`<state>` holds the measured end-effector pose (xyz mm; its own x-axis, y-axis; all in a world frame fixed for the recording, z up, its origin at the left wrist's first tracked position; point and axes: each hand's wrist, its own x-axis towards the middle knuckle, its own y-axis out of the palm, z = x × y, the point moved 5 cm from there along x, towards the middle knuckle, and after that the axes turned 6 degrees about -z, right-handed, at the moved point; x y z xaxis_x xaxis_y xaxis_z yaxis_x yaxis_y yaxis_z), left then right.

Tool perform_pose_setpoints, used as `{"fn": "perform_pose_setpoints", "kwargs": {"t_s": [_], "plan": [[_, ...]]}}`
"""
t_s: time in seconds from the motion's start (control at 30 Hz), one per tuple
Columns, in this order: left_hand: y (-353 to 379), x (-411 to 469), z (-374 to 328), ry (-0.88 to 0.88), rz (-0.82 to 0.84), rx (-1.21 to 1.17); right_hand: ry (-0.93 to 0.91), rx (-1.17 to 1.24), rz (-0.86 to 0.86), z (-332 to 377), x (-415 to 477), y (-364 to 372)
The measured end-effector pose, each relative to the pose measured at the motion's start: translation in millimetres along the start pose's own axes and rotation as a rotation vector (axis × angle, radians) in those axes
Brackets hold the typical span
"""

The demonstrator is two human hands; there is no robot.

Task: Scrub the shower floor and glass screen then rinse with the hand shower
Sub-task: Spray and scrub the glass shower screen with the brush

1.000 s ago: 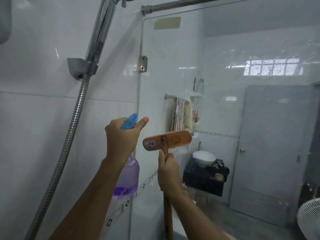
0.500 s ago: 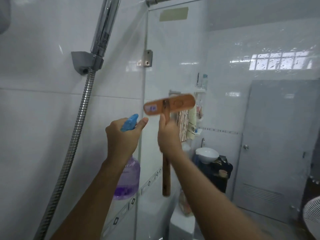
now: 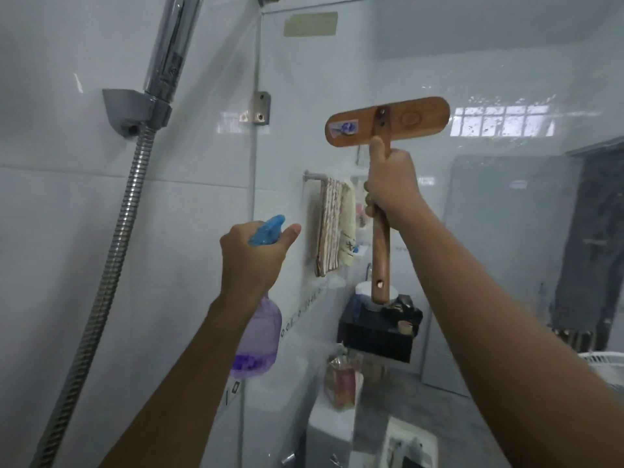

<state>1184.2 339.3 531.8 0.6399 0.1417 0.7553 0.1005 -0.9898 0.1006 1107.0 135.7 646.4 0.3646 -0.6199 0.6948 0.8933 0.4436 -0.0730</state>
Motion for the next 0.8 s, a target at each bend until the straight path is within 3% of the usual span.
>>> {"fn": "perform_pose_setpoints", "kwargs": {"t_s": [0.23,0.5,0.8], "plan": [[32,-17,-3,-0.006,0.15,-0.035,0.086,-0.211,0.075,-110,-134,-37],[54,-19,-21,-0.011,0.204,-0.111,0.134,0.064,-0.002,-12,-20,-71],[65,-28,-28,-0.042,0.302,-0.165,0.104,-0.03,0.017,-19,-17,-71]]}}
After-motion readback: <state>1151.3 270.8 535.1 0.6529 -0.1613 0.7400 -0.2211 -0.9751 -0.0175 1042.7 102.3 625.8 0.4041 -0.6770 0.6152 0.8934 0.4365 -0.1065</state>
